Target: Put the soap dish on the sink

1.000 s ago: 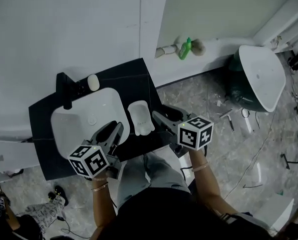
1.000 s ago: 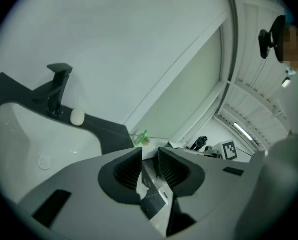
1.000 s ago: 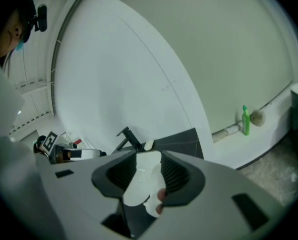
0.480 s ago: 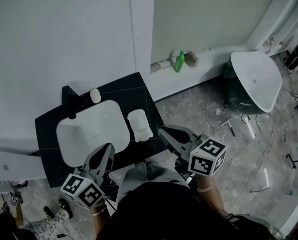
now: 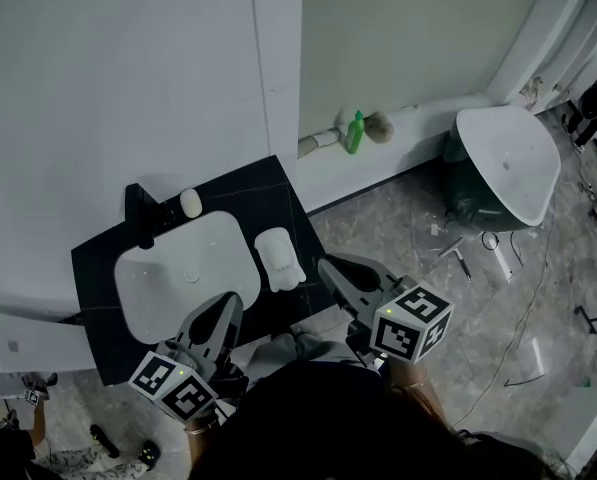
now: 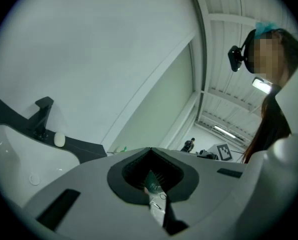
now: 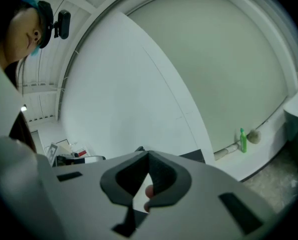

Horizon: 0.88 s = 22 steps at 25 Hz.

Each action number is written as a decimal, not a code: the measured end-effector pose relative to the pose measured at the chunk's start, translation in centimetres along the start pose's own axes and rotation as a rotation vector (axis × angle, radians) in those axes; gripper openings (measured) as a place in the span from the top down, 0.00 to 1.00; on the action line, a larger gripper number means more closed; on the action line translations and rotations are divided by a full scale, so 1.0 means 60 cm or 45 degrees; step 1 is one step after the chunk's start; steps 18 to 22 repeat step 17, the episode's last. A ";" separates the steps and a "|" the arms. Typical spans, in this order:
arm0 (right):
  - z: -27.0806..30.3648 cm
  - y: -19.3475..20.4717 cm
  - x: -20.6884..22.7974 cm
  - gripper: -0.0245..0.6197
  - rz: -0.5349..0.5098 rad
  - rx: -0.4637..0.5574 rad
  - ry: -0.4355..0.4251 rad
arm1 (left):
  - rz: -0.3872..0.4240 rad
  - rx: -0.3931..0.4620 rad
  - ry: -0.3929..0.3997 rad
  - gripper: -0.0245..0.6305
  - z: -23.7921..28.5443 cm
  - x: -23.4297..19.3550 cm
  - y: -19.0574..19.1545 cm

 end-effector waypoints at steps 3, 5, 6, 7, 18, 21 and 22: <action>-0.005 -0.006 0.002 0.93 -0.010 0.038 -0.016 | 0.048 -0.016 0.072 0.96 0.010 0.004 0.004; -0.008 -0.007 0.004 0.93 -0.029 0.053 0.007 | 0.040 -0.014 0.095 0.96 0.014 0.006 0.009; -0.010 -0.007 0.007 0.93 -0.023 0.061 0.017 | 0.030 -0.012 0.090 0.96 0.016 0.006 0.011; -0.012 -0.007 0.009 0.93 -0.005 0.071 0.019 | 0.023 -0.014 0.074 0.96 0.018 0.006 0.014; -0.015 -0.012 0.013 0.93 -0.037 0.150 -0.042 | -0.318 -0.092 -0.070 0.96 0.038 -0.032 0.074; -0.015 -0.012 0.013 0.93 -0.037 0.150 -0.042 | -0.318 -0.092 -0.070 0.96 0.038 -0.032 0.074; -0.015 -0.012 0.013 0.93 -0.037 0.150 -0.042 | -0.318 -0.092 -0.070 0.96 0.038 -0.032 0.074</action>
Point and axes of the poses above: the fingertips, and each gripper's own axes: z forward along the fingers, x to its right, y out of its underside, the point moved 9 cm from there along -z, backward along the fingers, and after that the axes turned 12 degrees about z, right-handed, at the moved point
